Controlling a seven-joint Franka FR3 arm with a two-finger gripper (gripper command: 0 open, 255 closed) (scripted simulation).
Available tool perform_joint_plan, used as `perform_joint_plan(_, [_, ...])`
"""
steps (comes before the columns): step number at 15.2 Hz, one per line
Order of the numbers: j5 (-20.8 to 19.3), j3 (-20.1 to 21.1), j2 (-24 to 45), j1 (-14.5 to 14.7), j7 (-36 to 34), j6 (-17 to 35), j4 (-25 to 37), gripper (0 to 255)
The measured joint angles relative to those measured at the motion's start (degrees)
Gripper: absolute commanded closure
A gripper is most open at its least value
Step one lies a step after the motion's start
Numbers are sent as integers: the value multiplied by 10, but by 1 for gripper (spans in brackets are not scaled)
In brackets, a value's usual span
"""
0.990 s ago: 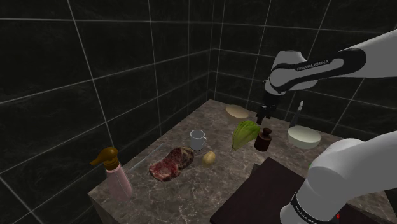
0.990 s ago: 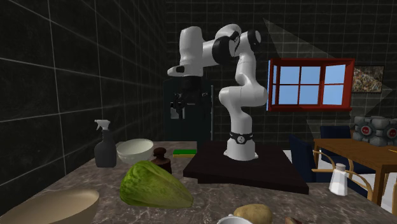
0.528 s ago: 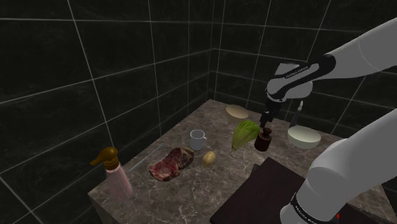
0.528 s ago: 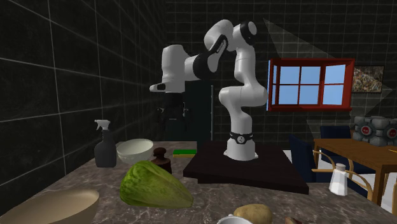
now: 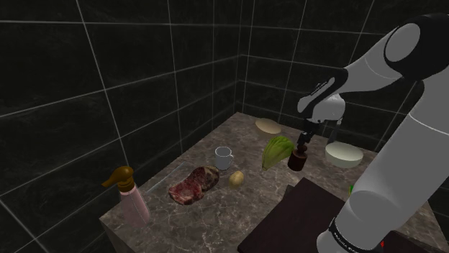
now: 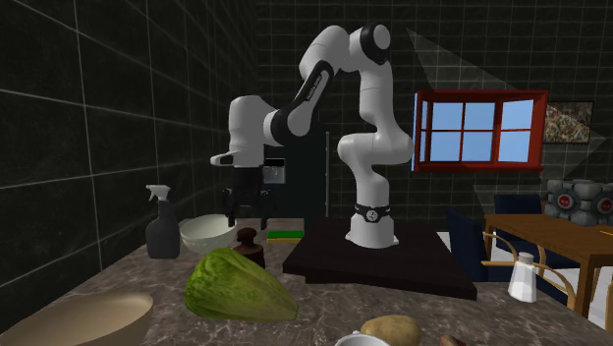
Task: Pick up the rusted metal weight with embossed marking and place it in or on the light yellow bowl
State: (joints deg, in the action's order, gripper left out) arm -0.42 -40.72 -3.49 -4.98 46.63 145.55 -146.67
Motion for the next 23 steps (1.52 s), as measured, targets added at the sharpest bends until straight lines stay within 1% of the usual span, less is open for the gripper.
perform_joint_plan(2, [20, -2, 17, 3, 17, 15, -1, 0])
perform_joint_plan(5, [65, 0, 51, 6, 50, 40, -2, 0])
perform_joint_plan(7, [81, 3, 62, 7, 60, 49, -3, 0])
perform_joint_plan(12, [87, 4, 67, 7, 65, 52, -3, 0])
perform_joint_plan(13, [87, 4, 67, 7, 65, 52, -3, 255])
perform_joint_plan(23, [88, 4, 67, 7, 65, 52, -3, 255])
